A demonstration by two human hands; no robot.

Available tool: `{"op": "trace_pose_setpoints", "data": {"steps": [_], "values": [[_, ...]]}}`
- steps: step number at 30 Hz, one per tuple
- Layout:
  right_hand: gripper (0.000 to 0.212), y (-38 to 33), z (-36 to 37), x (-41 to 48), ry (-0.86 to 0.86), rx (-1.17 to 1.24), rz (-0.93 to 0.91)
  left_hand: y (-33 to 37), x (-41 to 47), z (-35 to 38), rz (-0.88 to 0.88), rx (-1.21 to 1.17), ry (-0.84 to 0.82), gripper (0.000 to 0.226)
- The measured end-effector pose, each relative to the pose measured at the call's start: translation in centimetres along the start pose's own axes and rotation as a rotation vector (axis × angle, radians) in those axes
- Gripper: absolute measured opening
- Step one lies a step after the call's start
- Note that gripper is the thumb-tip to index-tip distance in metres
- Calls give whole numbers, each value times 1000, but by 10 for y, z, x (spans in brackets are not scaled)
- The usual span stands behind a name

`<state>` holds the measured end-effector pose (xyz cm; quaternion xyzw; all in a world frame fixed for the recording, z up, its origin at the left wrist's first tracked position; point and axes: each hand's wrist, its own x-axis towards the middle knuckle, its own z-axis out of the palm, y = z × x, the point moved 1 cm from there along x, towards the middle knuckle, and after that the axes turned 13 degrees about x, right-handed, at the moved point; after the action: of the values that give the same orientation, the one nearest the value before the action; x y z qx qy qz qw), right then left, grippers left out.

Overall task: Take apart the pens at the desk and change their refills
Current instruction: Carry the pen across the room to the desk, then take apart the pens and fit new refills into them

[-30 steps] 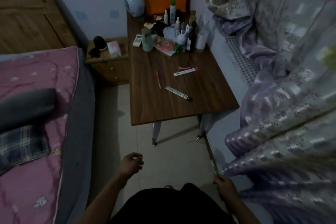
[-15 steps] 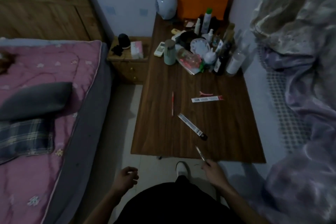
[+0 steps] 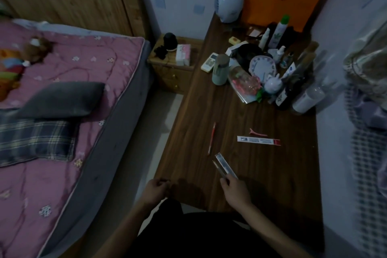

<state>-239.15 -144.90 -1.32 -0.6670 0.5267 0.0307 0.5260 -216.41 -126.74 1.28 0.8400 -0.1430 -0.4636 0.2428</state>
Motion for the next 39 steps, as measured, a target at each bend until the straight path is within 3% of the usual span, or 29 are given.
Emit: {"op": "trace_pose_setpoints", "data": {"steps": [4,7,10,19,22,27,31,34,39], "values": [[19,-14,6,13,46,-106,-81,12,13,0,-2,65,-25,13],[6,-24,12,20,33,-204,-137,18,22,2,33,160,-38,15],[15,-26,16,24,18,-200,-167,30,27,2,96,288,-90,11],[23,-41,16,30,-75,4,-139,73,30,5,529,768,73,23],[22,-51,13,30,-88,84,-115,89,27,14,664,910,26,32],[21,-73,-4,25,-37,397,-134,107,13,24,710,775,-21,32],[2,-89,-27,15,0,680,-113,123,-1,23,740,651,12,24],[17,-99,-37,10,23,844,-118,141,-14,18,761,617,61,22],[35,-121,-46,2,28,760,-235,168,-39,11,768,560,140,22]]}}
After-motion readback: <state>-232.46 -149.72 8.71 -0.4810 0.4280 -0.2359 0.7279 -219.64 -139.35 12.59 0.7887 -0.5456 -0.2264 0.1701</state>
